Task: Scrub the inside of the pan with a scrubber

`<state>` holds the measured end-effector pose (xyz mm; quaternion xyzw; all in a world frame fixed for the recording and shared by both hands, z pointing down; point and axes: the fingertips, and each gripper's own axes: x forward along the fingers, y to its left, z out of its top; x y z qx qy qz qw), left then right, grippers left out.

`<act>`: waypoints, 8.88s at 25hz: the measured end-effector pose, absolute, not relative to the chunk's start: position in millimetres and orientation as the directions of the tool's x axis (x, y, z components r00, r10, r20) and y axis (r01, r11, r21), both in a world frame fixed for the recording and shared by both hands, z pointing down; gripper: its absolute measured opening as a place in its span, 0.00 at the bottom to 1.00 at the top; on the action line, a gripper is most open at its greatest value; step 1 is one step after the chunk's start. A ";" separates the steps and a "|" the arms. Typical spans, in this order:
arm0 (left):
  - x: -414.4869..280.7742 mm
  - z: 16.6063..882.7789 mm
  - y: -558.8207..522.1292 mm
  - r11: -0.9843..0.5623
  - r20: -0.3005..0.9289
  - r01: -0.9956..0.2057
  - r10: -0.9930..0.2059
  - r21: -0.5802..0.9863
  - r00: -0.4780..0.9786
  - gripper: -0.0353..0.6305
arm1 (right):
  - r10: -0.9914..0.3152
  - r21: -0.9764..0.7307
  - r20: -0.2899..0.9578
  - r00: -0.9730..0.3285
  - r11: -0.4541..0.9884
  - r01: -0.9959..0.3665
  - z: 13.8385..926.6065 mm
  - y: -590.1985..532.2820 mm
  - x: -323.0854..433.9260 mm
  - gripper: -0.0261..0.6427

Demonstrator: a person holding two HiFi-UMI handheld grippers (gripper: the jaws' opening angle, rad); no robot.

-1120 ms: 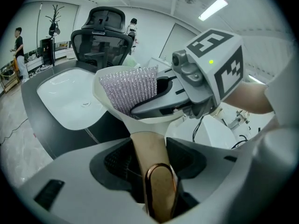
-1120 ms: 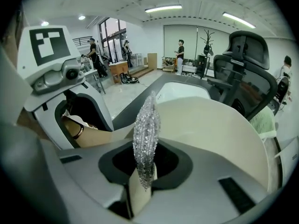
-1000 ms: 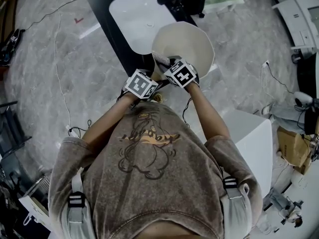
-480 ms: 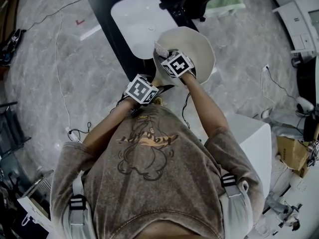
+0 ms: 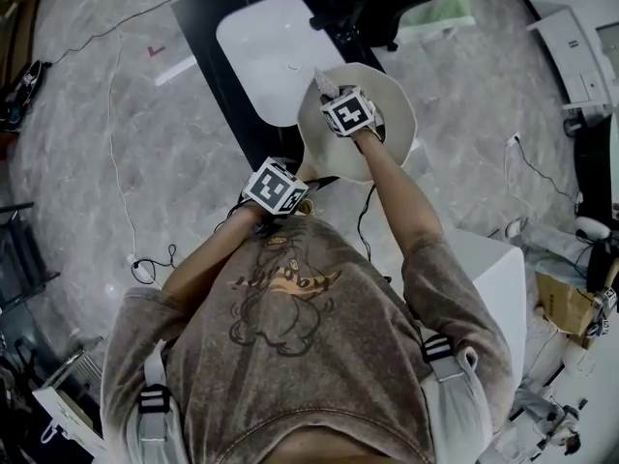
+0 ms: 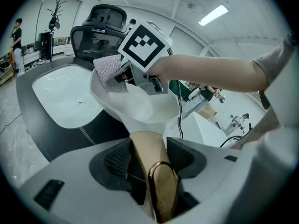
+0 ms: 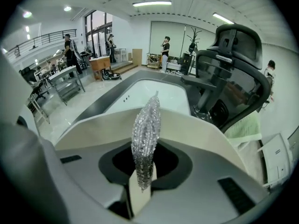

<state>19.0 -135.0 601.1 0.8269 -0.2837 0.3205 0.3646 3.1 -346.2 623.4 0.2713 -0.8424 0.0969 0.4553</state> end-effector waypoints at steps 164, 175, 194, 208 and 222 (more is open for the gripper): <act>15.7 603.9 -132.6 -0.486 0.716 -0.700 -0.195 0.523 0.670 0.40 | 0.259 -0.281 0.959 -0.112 0.841 -0.462 683.3 -234.5 85.4 0.16; 17.9 601.5 -131.4 -0.480 0.713 -0.695 -0.185 0.534 0.676 0.40 | 0.213 -0.329 0.938 -0.274 0.795 -0.510 677.8 -240.3 57.2 0.16; -3.6 571.7 -154.6 -0.458 0.663 -0.685 -0.239 0.567 0.709 0.27 | 0.049 -0.407 0.866 -0.497 0.645 -0.647 671.9 -257.6 53.1 0.16; -38.5 492.9 -213.4 -0.493 0.566 -0.784 -0.548 0.376 0.616 0.08 | -0.364 -0.329 0.612 -0.702 0.691 -0.644 525.0 -261.5 40.6 0.16; -68.4 423.2 -221.7 -0.472 0.263 -0.876 -0.837 0.095 0.480 0.08 | -0.777 -0.116 0.196 -0.598 0.587 -0.801 415.9 -217.3 54.8 0.16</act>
